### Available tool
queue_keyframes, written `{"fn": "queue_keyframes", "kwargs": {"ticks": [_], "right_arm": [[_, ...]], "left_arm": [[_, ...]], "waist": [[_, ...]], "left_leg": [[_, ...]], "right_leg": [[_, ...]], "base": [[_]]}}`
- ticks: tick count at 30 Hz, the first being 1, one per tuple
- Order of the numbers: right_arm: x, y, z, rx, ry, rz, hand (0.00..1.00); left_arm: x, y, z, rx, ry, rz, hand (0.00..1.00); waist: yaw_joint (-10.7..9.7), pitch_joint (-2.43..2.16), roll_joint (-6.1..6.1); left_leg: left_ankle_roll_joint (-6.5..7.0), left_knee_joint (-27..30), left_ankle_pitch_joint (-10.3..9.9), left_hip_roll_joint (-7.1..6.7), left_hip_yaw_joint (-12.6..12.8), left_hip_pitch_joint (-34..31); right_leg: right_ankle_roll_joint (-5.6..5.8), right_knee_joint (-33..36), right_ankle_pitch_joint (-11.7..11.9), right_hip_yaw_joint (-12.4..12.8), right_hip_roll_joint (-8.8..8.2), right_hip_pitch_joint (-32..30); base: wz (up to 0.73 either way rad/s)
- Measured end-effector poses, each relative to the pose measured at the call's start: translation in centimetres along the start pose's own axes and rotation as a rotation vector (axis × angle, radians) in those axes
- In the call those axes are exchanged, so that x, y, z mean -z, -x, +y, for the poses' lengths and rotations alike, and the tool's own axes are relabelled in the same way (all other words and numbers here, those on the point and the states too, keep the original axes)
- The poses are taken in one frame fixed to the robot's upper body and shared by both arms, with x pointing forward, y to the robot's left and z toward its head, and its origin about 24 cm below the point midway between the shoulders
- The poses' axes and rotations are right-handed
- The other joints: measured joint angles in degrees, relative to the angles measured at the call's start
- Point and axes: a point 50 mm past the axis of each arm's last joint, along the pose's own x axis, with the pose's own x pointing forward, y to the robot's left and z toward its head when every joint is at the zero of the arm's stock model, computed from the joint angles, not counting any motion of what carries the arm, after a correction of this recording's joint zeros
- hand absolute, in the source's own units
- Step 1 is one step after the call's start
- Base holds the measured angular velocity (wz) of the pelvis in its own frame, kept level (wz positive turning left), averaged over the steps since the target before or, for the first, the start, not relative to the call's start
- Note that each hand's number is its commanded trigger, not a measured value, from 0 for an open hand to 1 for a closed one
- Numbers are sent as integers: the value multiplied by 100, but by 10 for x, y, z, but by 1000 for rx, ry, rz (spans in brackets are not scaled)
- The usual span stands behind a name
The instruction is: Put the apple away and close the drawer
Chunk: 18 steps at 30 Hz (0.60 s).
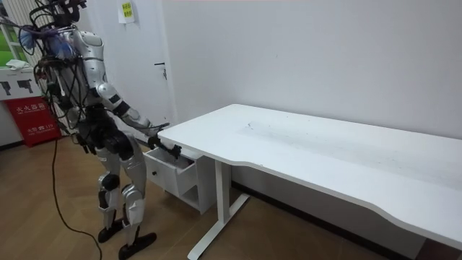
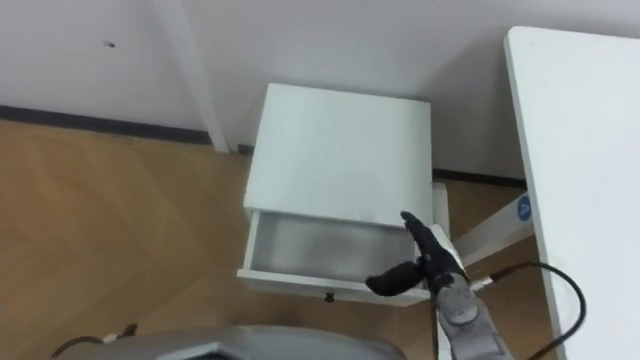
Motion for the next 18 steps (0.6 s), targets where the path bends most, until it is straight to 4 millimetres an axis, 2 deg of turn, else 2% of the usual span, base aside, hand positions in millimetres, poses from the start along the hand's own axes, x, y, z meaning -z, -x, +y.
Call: {"fn": "queue_keyframes", "kwargs": {"ticks": [1, 2, 3, 4, 5, 6, 7, 8, 9, 10, 11, 12, 13, 15, 17, 18], "right_arm": [[8, 2, -3, 17, -9, 32, 0], [25, 5, -11, 51, -28, 102, 0], [42, 11, -17, 85, -39, 169, 0], [51, 14, -20, 100, -42, 205, 0], [67, 21, -25, 122, -43, 275, 0], [82, 28, -28, 130, -48, 343, 0], [89, 31, -27, 128, -50, 375, 0], [93, 32, -23, 112, -60, 411, 0], [94, 33, -15, 87, -84, 419, 0], [95, 34, -12, 77, -97, 421, 0], [99, 36, -8, 67, -119, 436, 0], [104, 39, -4, 56, -140, 468, 0], [108, 41, -1, 49, -143, 487, 0], [118, 48, 9, 21, -161, 543, 0], [120, 50, 11, 17, -171, 559, 0], [120, 50, 11, 26, -184, 561, 0]], "left_arm": [[-2, -1, 1, 5, 5, 2, 0], [-5, -2, 1, 9, 12, 0, 0], [-6, -3, 5, 1, 17, -2, 0], [-7, -4, 6, -2, 20, -2, 0], [-7, -5, 9, -9, 31, -2, 0], [-7, -5, 11, -11, 30, -2, 0], [-6, -6, 12, -13, 29, 0, 0], [-6, -7, 17, -25, 22, 0, 0], [-6, -8, 24, -39, 21, 6, 0], [-6, -8, 26, -44, 29, 11, 0], [-7, -10, 27, -40, 46, 24, 0], [-10, -11, 26, -29, 53, 35, 0], [-12, -11, 26, -24, 52, 36, 0], [-10, -11, 25, -18, 45, 67, 0], [-6, -10, 23, -13, 38, 94, 0], [-4, -10, 21, -9, 35, 108, 0]], "waist": [[-29, 11, -2], [-69, 9, 56], [-94, 18, 37], [-95, 13, 47], [-108, 16, 129], [-120, 19, 263], [-108, 8, 352], [-105, 17, 409], [-141, 28, 393], [-189, 24, 416], [-246, 28, 514], [-259, 54, 636], [-281, 51, 628], [-384, 63, 708], [-401, 65, 738], [-410, 67, 733]], "left_leg": [[38, 75, -48, -27, 4, -26], [109, 204, -110, -88, 12, -56], [204, 326, -167, -217, 40, -53], [260, 411, -210, -237, 51, -58], [347, 636, -309, -288, 86, -90], [434, 842, -413, -216, 97, -125], [470, 930, -459, -182, 102, -174], [545, 1110, -508, -131, 181, -309], [602, 1316, -541, -100, 205, -516], [616, 1409, -549, -53, 206, -621], [654, 1553, -571, 84, 202, -768], [654, 1594, -571, 207, 198, -787], [654, 1599, -571, 271, 192, -779], [673, 1624, -584, 418, 153, -671], [747, 1723, -675, 503, 146, -666], [784, 1809, -710, 504, 146, -686]], "right_leg": [[37, 315, -46, 0, -82, -138], [46, 1128, -54, 20, -265, -490], [28, 2022, 26, 95, -520, -896], [28, 2427, 144, 156, -625, -1097], [-43, 3151, 636, 321, -743, -1514], [-61, 3733, 1363, 484, -753, -1958], [-36, 3970, 1785, 561, -735, -2203], [-125, 4561, 2462, 693, -711, -2801], [-132, 5789, 2081, 735, -644, -3585], [-163, 6430, 1806, 705, -606, -3985], [-194, 7523, 1354, 527, -450, -4679], [-221, 8208, 1044, 322, -352, -5219], [-225, 8427, 926, 244, -327, -5460], [-201, 8876, 640, 191, -291, -6073], [-181, 8929, 608, 239, -254, -6328], [-182, 8991, 604, 291, -260, -6410]], "base": [[13], [12], [11], [0], [-5], [-13], [-35], [-46], [-44], [-23], [-13], [-8], [0], [7], [-4], [-3]]}}
